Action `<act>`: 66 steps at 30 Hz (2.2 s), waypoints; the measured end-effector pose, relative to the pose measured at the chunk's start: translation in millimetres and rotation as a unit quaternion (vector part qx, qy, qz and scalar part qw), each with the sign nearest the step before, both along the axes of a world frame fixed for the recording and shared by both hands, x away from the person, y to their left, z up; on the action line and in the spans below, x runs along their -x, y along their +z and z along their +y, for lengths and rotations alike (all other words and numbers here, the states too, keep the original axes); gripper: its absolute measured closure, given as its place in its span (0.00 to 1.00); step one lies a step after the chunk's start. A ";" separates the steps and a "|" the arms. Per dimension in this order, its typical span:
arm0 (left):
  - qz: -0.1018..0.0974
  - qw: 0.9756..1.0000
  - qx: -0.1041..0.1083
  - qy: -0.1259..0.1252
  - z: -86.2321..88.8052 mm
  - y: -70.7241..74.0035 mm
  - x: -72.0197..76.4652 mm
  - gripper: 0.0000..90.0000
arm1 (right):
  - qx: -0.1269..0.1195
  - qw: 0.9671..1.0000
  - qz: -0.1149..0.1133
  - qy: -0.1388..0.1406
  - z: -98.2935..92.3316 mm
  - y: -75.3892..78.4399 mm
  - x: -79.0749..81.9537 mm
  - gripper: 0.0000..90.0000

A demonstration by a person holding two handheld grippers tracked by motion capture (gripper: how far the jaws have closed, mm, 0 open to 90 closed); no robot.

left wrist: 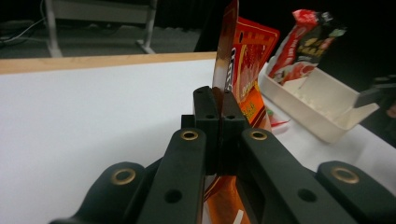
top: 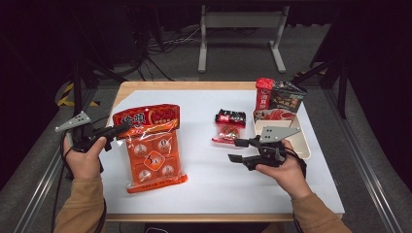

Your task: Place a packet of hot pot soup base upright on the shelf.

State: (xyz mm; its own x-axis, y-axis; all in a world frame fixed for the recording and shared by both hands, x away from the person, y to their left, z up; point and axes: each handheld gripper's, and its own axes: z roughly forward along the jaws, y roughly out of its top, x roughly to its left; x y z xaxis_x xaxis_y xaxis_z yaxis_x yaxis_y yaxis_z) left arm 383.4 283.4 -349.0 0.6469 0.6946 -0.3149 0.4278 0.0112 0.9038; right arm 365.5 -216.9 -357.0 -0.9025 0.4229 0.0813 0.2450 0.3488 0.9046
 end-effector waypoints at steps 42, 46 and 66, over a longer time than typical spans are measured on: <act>-0.140 0.978 -0.027 -0.155 -73.3 70.5 65.5 1.00 | -0.005 0.998 -0.040 0.046 39.3 -5.3 -4.1 0.40; -0.148 0.976 -0.026 -0.159 -77.1 73.2 67.4 1.00 | -0.003 0.998 -0.049 0.048 47.0 -5.8 -7.0 0.37; -0.167 0.965 0.003 -0.203 -101.4 77.9 67.1 1.00 | -0.079 0.984 -0.064 0.143 82.9 -10.6 -10.8 0.29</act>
